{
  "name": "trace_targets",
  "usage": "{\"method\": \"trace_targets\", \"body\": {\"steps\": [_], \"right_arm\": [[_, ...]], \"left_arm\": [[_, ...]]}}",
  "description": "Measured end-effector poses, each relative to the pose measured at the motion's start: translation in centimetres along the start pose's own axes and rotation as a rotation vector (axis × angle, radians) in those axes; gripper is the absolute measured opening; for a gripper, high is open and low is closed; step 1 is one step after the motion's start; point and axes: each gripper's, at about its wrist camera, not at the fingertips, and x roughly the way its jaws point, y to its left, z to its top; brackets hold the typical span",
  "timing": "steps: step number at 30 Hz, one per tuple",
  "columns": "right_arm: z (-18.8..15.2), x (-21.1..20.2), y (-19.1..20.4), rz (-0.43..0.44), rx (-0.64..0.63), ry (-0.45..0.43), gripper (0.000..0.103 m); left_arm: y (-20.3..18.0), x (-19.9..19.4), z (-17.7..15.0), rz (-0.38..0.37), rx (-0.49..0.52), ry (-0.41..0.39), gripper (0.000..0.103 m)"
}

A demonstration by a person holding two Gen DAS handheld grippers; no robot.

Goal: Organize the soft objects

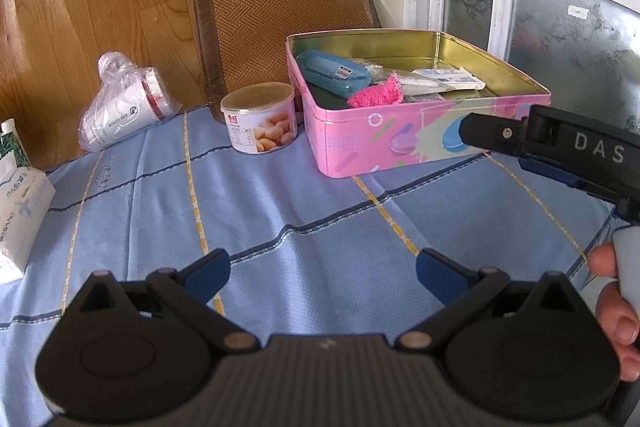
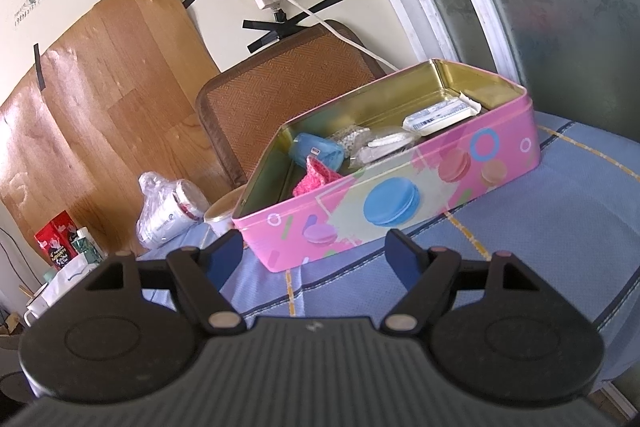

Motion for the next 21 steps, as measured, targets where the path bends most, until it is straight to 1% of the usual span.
{"method": "trace_targets", "body": {"steps": [15, 21], "right_arm": [[-0.2, 0.1, 0.9, -0.012, -0.031, 0.0, 0.08], [-0.3, 0.1, 1.2, -0.018, -0.043, 0.0, 0.08]], "left_arm": [[0.8, -0.3, 0.0, -0.007, -0.033, -0.013, 0.103], [1.3, -0.7, -0.1, -0.037, -0.052, -0.035, 0.103]]}}
